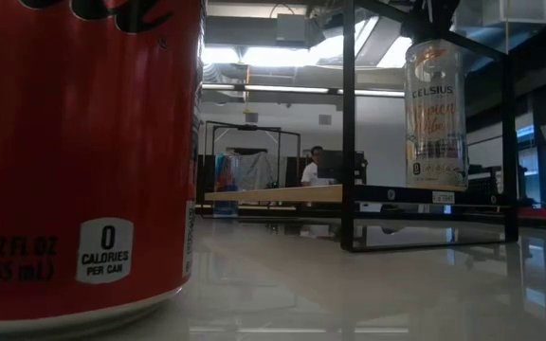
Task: Place canned beverage on shelf
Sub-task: Put the top red white soda can on the shelf
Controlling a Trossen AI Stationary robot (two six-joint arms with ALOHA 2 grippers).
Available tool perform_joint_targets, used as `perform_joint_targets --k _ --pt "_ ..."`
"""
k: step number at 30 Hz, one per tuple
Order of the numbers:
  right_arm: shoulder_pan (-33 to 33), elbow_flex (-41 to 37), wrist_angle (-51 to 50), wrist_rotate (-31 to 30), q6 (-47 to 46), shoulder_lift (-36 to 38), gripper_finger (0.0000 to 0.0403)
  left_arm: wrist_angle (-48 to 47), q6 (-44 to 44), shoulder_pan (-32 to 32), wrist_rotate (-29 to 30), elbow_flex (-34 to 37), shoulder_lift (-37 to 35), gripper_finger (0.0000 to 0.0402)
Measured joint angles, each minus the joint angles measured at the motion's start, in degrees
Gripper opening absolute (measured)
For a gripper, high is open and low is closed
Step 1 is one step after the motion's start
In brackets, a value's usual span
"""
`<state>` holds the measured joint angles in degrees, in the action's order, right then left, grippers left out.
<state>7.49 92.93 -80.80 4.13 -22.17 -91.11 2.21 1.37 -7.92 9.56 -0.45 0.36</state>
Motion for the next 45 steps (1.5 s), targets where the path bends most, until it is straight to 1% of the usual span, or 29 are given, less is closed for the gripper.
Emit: perform_joint_targets --k 5,13,17,19,22,25,27,29,35,42,45 --pt "0.00 3.08 -2.11 -0.01 -0.02 0.00 0.0374 0.01 0.00 0.02 0.02 0.00 0.00 0.0350" --pt "0.02 8.01 -2.88 -0.41 0.18 0.07 0.0374 3.62 2.60 0.00 3.26 0.00 0.00 0.0350" --pt "0.01 10.68 -4.11 -3.41 2.16 0.11 0.0374 7.71 2.60 0.01 3.67 0.00 0.02 0.0350" --pt "0.00 11.83 -4.40 -5.54 3.40 0.24 0.0374 8.94 2.60 0.01 4.83 -0.28 0.02 0.0350" --pt "0.02 13.74 -4.87 -9.84 5.84 0.31 0.0374 9.13 2.60 0.00 6.91 -2.08 0.40 0.0350" --pt "0.00 14.87 -4.79 -14.47 8.65 0.33 0.0374 9.05 2.61 0.02 8.46 -4.77 2.65 0.0350" --pt "0.00 14.97 -4.86 -16.92 10.79 0.33 0.0374 9.16 2.58 0.01 9.46 -7.24 5.34 0.0350" --pt "-0.49 14.97 -4.87 -18.13 12.56 0.33 0.0374 9.08 2.57 0.01 10.39 -9.89 8.87 0.0350" --pt "-4.39 14.97 -4.85 -16.60 18.09 0.33 0.0374 8.06 -0.33 -0.09 12.02 -19.34 22.93 0.0350" --pt "-9.24 14.90 -4.67 -15.05 21.87 2.93 0.0374 -5.72 -0.44 -3.94 12.03 -35.21 39.27 0.0350" --pt "-10.45 14.90 -4.34 -15.07 22.66 5.28 0.0374 -11.29 -0.46 -6.86 10.17 -42.02 44.64 0.0350"
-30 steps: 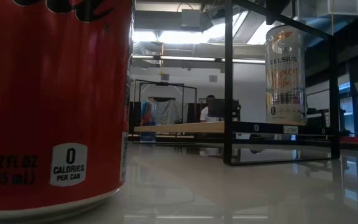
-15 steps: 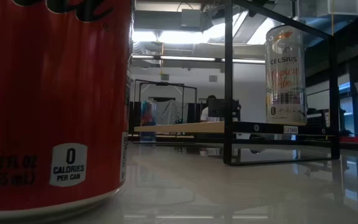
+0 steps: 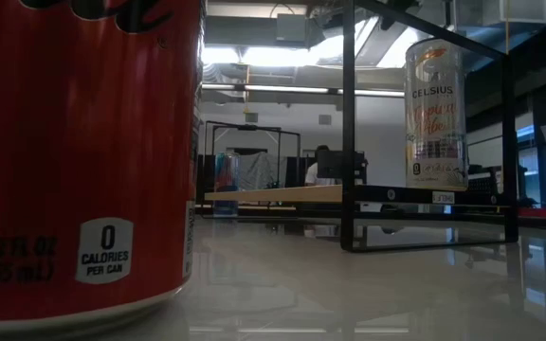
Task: Place canned beverage on shelf
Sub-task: Put the top red white soda can on the shelf
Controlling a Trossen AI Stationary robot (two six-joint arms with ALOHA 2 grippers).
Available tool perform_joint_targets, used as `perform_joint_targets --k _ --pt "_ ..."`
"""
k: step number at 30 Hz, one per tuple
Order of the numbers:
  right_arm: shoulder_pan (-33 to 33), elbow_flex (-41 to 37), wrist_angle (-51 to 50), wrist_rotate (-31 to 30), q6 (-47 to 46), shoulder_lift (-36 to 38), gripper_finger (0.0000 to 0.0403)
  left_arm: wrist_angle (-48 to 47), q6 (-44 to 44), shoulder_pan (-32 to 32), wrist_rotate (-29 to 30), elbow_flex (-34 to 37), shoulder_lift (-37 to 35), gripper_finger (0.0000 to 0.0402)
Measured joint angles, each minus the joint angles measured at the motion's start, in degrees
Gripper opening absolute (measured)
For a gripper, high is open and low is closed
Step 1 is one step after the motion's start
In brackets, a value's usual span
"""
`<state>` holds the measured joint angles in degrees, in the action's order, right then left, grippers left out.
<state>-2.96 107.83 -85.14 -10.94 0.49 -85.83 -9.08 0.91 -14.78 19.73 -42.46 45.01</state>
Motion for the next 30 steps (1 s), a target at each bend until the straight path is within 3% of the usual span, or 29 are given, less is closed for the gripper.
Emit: perform_joint_targets --k 8,14,23,30 --pt "-0.08 0.00 3.12 0.04 0.65 4.93 0.0374 -13.11 -4.00 -10.06 -10.50 -14.61 10.58 0.0350" --pt "-0.07 -1.15 5.47 0.46 1.38 6.53 0.0374 -18.99 -8.28 -17.63 -18.09 -21.49 16.09 0.0350" --pt "-0.07 -21.32 20.61 1.11 -0.48 17.71 0.0374 -19.43 -13.71 -27.56 -27.64 -22.55 21.64 0.0350" --pt "-0.07 -35.89 32.17 1.32 -4.04 27.22 0.0374 -20.79 -18.10 -32.86 -28.35 -22.55 25.56 0.0350"
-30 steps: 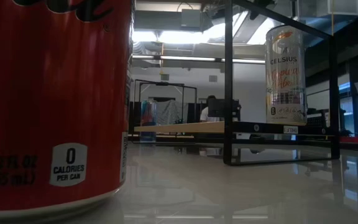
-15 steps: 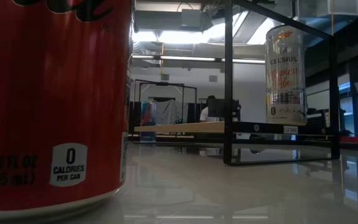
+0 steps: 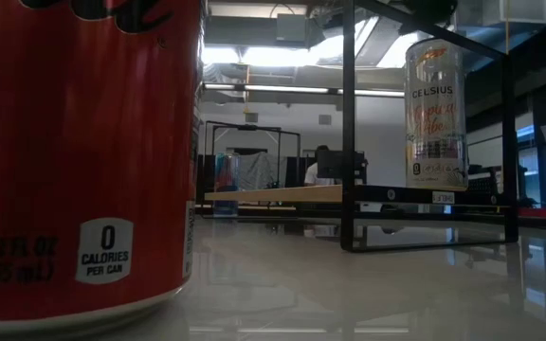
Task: Place canned beverage on shelf
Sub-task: Put the top red white soda can on the shelf
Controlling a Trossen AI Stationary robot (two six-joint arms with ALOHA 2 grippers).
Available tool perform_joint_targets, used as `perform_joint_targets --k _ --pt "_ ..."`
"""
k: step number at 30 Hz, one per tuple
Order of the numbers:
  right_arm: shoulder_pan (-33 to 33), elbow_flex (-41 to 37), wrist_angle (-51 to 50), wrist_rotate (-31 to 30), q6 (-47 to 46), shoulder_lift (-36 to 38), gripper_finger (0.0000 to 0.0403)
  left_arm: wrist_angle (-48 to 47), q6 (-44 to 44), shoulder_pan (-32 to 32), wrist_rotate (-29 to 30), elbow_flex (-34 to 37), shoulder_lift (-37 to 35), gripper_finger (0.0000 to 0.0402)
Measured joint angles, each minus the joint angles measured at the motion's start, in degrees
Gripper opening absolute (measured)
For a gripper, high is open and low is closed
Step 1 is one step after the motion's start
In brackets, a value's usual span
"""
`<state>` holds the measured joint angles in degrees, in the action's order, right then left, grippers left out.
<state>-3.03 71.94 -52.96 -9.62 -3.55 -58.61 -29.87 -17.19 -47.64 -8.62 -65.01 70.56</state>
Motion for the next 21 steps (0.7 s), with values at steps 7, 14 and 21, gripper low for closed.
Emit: perform_joint_targets --k 7,14,21 --pt "0.00 -10.25 8.19 0.26 -2.10 4.74 0.0374 -4.73 -4.09 -3.48 -0.09 0.00 3.95 0.0350" --pt "0.00 -17.94 16.32 0.91 -2.10 5.37 0.0374 -10.53 -7.78 -5.41 -0.09 0.00 7.58 0.0350" --pt "0.00 -21.44 20.57 1.52 -2.16 5.35 0.0374 -12.33 -8.92 -5.51 -1.60 0.00 9.11 0.0350"
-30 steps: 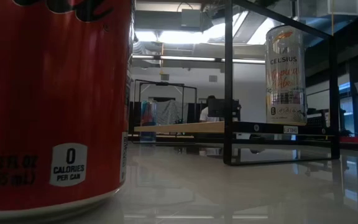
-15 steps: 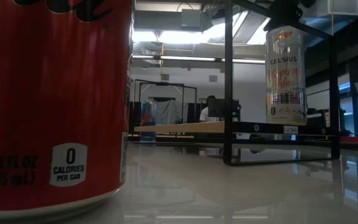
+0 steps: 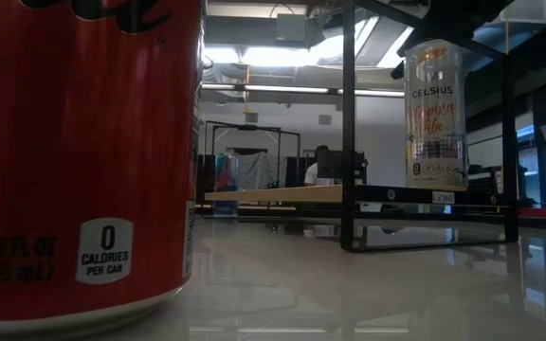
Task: Place canned beverage on shelf
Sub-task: Put the top red white soda can on the shelf
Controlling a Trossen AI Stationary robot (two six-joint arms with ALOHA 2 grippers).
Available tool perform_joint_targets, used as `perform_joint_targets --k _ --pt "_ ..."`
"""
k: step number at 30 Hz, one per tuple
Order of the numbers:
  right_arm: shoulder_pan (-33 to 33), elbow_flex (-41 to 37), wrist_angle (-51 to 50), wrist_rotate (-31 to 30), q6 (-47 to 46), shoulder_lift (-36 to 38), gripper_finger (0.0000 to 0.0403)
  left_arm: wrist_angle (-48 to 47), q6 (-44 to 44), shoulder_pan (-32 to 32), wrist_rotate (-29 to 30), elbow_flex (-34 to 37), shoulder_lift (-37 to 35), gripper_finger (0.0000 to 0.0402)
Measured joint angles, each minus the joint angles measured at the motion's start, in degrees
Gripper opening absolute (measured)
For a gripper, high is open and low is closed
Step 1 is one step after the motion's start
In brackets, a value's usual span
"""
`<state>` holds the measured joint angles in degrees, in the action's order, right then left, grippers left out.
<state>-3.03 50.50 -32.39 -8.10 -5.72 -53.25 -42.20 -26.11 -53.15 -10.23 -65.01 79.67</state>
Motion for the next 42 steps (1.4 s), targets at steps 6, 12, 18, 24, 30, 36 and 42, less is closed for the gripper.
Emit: perform_joint_targets --k 6,12,18,24,30,36,42 --pt "0.00 0.00 2.58 0.15 -0.02 0.02 0.0374 -0.69 0.02 0.02 -2.57 0.00 1.28 0.0350" --pt "0.00 0.00 2.39 0.15 0.00 0.02 0.0374 -0.78 -0.42 0.02 -2.57 0.00 3.47 0.0350" --pt "0.00 0.00 2.35 0.17 0.00 0.00 0.0374 -0.89 -1.09 0.02 0.58 0.00 5.07 0.0350" --pt "0.00 0.00 2.34 0.17 0.00 0.00 0.0374 -2.29 -1.09 0.02 0.31 0.00 5.54 0.0350" --pt "0.00 0.00 2.35 0.20 0.00 0.00 0.0374 -2.30 -1.07 0.02 0.47 0.01 5.54 0.0350" --pt "0.00 0.00 2.33 0.20 0.02 0.00 0.0374 -2.27 -1.46 0.07 1.14 1.23 5.54 0.0350" --pt "0.00 0.00 2.32 0.20 0.02 0.00 0.0374 -2.16 -1.42 0.13 1.58 1.31 5.54 0.0350"
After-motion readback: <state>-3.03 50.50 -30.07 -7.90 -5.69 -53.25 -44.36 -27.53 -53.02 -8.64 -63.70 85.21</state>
